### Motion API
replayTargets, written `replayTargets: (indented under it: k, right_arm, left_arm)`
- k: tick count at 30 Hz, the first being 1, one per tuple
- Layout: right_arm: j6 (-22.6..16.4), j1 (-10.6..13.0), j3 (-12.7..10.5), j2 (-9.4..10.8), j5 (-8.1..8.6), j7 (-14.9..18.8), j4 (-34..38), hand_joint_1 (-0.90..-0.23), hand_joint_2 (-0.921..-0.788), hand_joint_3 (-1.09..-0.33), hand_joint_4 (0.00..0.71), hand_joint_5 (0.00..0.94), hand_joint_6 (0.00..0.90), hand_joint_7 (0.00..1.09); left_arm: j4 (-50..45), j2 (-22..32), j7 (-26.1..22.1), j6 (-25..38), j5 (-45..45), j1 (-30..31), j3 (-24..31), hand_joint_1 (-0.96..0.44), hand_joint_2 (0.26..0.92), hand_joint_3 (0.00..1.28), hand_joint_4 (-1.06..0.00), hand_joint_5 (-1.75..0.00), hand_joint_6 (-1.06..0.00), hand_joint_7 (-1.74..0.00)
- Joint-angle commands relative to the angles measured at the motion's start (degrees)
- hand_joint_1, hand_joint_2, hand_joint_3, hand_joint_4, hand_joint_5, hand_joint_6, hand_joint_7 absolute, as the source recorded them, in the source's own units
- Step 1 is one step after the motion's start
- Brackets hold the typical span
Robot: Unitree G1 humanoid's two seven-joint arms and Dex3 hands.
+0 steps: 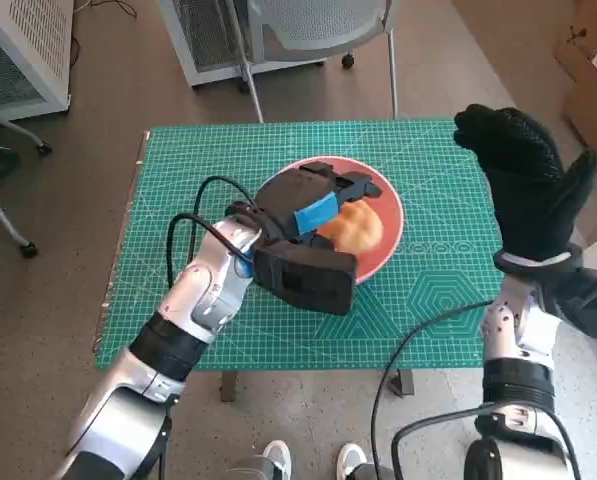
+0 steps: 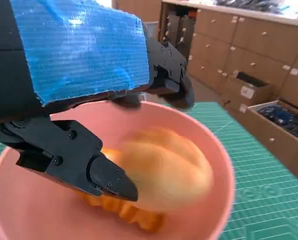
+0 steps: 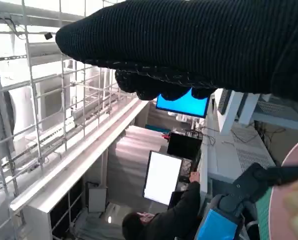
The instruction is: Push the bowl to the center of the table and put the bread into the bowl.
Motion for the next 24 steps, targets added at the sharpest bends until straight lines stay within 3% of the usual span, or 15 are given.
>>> replayTargets:
  k: [1, 13, 19, 24]
  right_arm:
    - [0.22, 0.89, 0.09, 0.43, -0.58, -0.59, 0.74, -0.631, -0.921, -0.746, 0.244, 0.0, 0.344, 0.01]
    - [-0.55, 0.04, 0.29, 0.89, -1.16, -1.19, 1.51, -0.616, -0.921, -0.747, 0.235, 0.0, 0.345, 0.01]
    - [-0.65, 0.02, 0.56, 1.23, -1.32, -1.62, 0.94, -0.63, -0.921, -0.747, 0.236, 0.001, 0.346, 0.01]
    - [-0.52, -0.18, 0.79, 1.27, -1.51, -2.28, 0.25, -0.637, -0.921, -0.74, 0.237, 0.002, 0.346, 0.01]
  left_arm:
    - [0.06, 0.82, 1.19, -1.25, -0.57, 1.06, 1.02, -0.61, 0.878, 0.02, 0.0, 0.0, -0.12, -0.11]
    - [0.9, 1.44, 0.83, -6.77, -9.85, 3.14, 8.24, -0.76, 0.92, 0.05, 0.0, 0.0, -0.09, -0.1]
    - [0.27, 0.18, -4.29, -12.06, -25.62, 6.14, 17.24, -0.76, 0.921, 0.09, 0.0, 0.0, -0.1, -0.1]
    - [0.14, -3.54, -8.11, -20.45, -41.58, 8.7, 25.82, -0.75, 0.921, 0.17, 0.0, 0.0, -0.11, -0.1]
